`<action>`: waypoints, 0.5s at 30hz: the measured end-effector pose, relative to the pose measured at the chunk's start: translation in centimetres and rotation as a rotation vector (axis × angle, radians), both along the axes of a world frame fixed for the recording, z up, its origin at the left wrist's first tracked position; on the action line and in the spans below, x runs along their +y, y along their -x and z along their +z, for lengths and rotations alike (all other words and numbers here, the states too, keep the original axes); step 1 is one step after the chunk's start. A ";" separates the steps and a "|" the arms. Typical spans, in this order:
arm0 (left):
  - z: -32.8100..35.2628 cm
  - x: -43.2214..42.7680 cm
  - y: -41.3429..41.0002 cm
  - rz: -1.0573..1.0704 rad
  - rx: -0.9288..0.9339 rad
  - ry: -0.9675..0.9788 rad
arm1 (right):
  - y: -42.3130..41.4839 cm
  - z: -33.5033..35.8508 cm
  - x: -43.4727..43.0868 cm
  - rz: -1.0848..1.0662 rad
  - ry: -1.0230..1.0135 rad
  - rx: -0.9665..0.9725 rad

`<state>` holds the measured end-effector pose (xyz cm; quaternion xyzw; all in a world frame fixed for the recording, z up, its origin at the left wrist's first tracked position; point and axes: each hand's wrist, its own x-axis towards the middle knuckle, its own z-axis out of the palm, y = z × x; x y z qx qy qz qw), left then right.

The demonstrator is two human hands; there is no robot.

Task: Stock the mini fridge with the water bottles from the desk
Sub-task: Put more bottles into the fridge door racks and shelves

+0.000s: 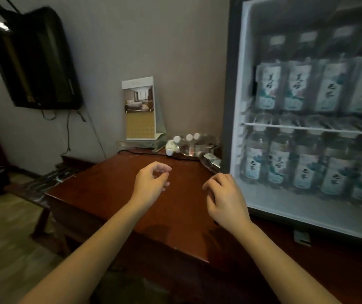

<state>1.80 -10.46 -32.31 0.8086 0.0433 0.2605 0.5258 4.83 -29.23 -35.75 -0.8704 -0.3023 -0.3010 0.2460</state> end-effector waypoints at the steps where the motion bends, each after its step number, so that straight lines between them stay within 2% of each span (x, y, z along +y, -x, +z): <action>1: -0.1 0.9 -0.9 0.010 0.020 -0.012 | -1.1 0.2 1.1 0.007 0.044 0.035; 4: -0.5 2.8 -3.9 0.002 0.093 -0.041 | -5.1 0.9 4.6 -0.039 0.167 0.185; 11: -3.1 4.2 -10.8 -0.099 0.267 0.056 | -16.8 1.6 9.7 -0.515 0.418 0.727; 15: -5.9 5.9 -12.1 -0.125 0.374 0.110 | -20.7 -0.6 10.1 -0.799 0.418 0.796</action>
